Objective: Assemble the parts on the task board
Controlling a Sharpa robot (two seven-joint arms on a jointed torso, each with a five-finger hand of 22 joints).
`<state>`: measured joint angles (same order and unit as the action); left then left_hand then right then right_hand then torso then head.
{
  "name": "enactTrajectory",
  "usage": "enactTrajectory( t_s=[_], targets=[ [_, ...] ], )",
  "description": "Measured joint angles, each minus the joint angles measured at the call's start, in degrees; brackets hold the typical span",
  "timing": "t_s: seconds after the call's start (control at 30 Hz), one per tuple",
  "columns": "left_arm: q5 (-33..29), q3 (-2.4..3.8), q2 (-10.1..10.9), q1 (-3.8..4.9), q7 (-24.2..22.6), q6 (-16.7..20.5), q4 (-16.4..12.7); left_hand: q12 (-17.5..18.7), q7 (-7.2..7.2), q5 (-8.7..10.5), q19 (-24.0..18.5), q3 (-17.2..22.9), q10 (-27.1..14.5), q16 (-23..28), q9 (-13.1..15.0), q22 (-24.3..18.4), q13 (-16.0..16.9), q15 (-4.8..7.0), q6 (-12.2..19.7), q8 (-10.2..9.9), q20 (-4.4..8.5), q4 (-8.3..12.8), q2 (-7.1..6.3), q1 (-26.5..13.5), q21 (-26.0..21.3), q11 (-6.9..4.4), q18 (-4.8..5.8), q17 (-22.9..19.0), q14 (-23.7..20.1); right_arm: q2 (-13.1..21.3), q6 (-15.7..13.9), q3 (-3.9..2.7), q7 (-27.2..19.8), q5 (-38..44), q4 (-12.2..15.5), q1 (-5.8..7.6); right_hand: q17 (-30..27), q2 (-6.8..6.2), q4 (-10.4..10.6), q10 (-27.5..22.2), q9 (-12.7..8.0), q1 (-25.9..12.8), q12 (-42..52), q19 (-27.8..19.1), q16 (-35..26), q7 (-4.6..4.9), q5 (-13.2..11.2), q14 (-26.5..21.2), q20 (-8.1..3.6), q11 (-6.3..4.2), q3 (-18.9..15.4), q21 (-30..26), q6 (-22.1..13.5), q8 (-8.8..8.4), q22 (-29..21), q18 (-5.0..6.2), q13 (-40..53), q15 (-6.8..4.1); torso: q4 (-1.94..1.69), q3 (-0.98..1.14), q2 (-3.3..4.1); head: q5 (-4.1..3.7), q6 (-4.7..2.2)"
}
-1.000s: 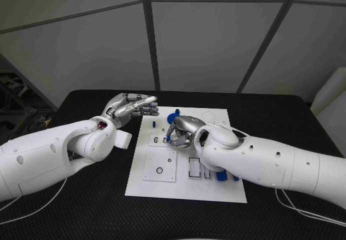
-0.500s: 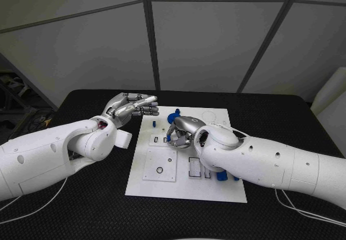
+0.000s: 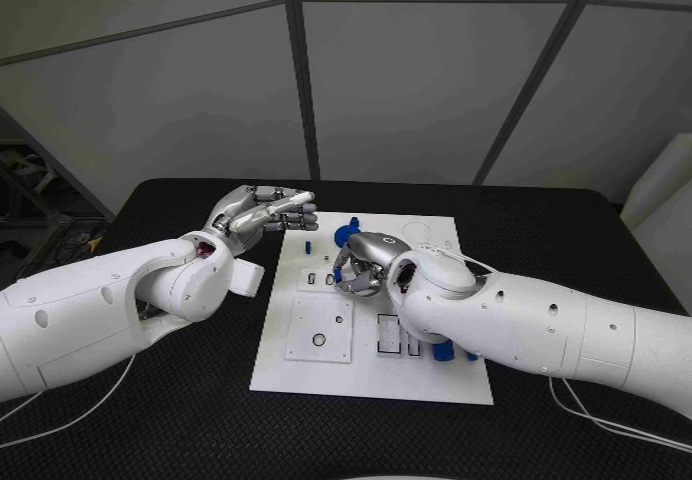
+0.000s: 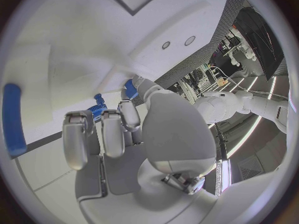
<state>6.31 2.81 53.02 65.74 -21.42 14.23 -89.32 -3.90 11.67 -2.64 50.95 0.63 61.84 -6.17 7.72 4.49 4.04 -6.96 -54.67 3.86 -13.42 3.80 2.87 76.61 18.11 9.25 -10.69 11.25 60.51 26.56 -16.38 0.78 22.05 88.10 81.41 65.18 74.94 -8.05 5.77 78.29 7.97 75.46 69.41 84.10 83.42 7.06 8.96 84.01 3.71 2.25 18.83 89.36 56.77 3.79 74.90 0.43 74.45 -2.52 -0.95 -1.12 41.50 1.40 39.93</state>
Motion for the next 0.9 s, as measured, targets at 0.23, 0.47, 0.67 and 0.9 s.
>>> enactTrajectory(
  t_s=[0.23, 0.47, 0.67, 0.9],
  targets=[
    [0.0, 0.0, 0.0, 0.0, 0.1, -0.1, 0.0, 0.0, 0.0, 0.0, 0.0, 0.0, 0.0, 0.0, 0.0, 0.0, 0.0, 0.0, 0.0, 0.0, 0.0, 0.0, 0.0, 0.0, 0.0, 0.0, 0.0, 0.0, 0.0, 0.0, -0.3, 0.01, -0.1, 0.0, -0.1, -0.01, 0.0, -1.33, 1.4, -0.8, -0.4, -1.3, -1.1, -0.1, -0.2, 0.34, -4.8, 0.1, 0.28, 0.41, -1.8, 0.0, -3.6, 0.0, 0.0, 0.0, -0.8, 0.28, 0.01, 0.0, -0.01, -0.01, -0.05],
    [0.0, 0.0, 0.0, 0.0, 0.1, -0.2, 0.1, 0.0, 0.0, 0.0, 0.0, 0.0, 0.0, 0.0, 0.0, 0.0, 0.0, 0.0, 0.0, 0.0, 0.0, 0.0, 0.0, 0.0, 0.0, 0.0, 0.0, 0.0, 0.0, 0.3, -2.7, 0.02, -0.9, 0.1, 0.1, -0.03, 0.0, -2.28, 4.8, -1.5, -1.4, -0.9, -2.3, 0.1, -0.6, 1.13, -5.8, 0.0, 0.89, 1.12, -4.8, -0.2, -7.3, 0.0, 0.0, -0.01, -1.9, 0.8, 0.01, 0.0, -0.02, 0.06, -0.15],
    [0.0, 0.0, 0.0, 0.0, 0.6, -0.2, 0.4, 0.0, 0.04, 0.0, 1.8, -0.4, 0.2, -0.3, 0.2, 0.1, 0.1, 0.19, -0.1, 0.0, 0.33, 0.2, 1.16, -0.7, 0.6, -0.24, 0.0, 0.4, 2.3, 2.1, -6.7, 0.02, -3.4, 0.2, 1.6, -0.08, 0.0, -3.4, 7.0, -1.5, -1.7, 0.2, -2.7, -0.1, -1.0, 1.24, -5.8, 0.0, 1.11, 1.12, -5.9, -0.5, -7.8, 0.0, 0.0, 0.0, -2.3, 0.79, 0.01, 0.05, -0.05, 0.1, -0.35],
    [2.0, 0.0, 0.3, 0.0, 2.6, -0.2, 1.0, -2.6, -2.2, 0.0, 8.9, -2.2, 7.4, -4.0, 1.3, 1.5, 1.7, 3.21, -4.5, 1.7, 3.13, -1.6, 1.75, -4.0, 4.3, -2.97, 0.0, 2.8, 10.7, 8.1, -8.9, -0.02, -10.6, -1.7, 6.7, 0.13, 0.0, -2.35, 7.4, -2.6, -1.4, 3.3, -4.0, -0.1, -2.4, 0.68, -5.8, 0.0, 1.11, 0.7, -5.3, -2.7, -6.0, 0.49, 0.0, -0.01, -3.2, 0.79, 0.05, 0.02, -0.25, 0.31, -0.58]
  ],
)
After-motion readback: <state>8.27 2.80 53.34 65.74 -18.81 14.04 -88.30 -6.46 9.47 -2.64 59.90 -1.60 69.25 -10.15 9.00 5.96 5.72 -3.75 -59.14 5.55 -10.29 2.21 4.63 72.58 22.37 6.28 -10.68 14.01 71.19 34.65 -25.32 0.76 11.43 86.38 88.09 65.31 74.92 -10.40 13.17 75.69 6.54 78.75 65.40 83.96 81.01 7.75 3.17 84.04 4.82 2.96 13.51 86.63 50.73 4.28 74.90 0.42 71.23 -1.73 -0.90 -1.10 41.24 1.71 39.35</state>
